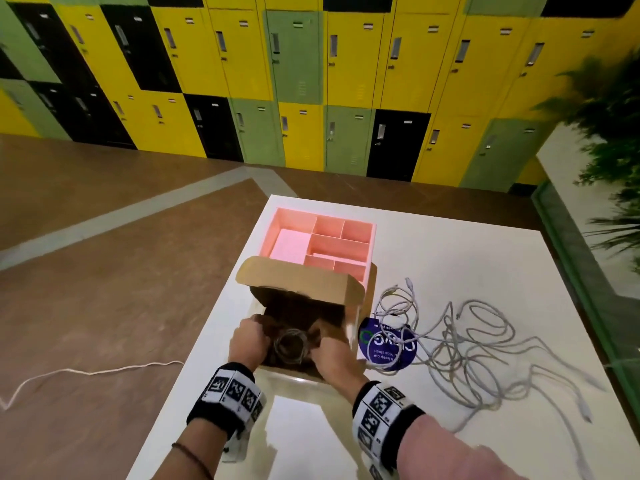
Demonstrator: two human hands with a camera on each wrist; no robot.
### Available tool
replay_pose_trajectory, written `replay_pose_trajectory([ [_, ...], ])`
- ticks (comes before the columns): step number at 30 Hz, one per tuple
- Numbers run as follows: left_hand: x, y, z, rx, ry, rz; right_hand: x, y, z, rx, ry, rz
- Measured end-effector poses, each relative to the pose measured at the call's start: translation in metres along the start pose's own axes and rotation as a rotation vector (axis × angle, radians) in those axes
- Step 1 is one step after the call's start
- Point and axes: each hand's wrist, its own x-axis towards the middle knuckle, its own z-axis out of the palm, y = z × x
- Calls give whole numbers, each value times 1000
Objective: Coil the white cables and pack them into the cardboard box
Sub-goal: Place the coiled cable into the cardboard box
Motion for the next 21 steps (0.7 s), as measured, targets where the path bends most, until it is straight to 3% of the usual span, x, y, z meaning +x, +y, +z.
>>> replay_pose_trajectory([
  [5, -2, 9, -3, 270, -60, 11, 5, -2, -3, -153, -172, 59],
  [10, -6, 21, 2, 413, -44, 89, 12, -6, 3, -223, -179, 33],
  [13, -11, 28, 3, 414, -35, 107, 13, -9, -1, -197, -178, 43],
  [21, -33, 38, 2, 226, -1, 145, -16, 12, -28, -56, -62, -165],
])
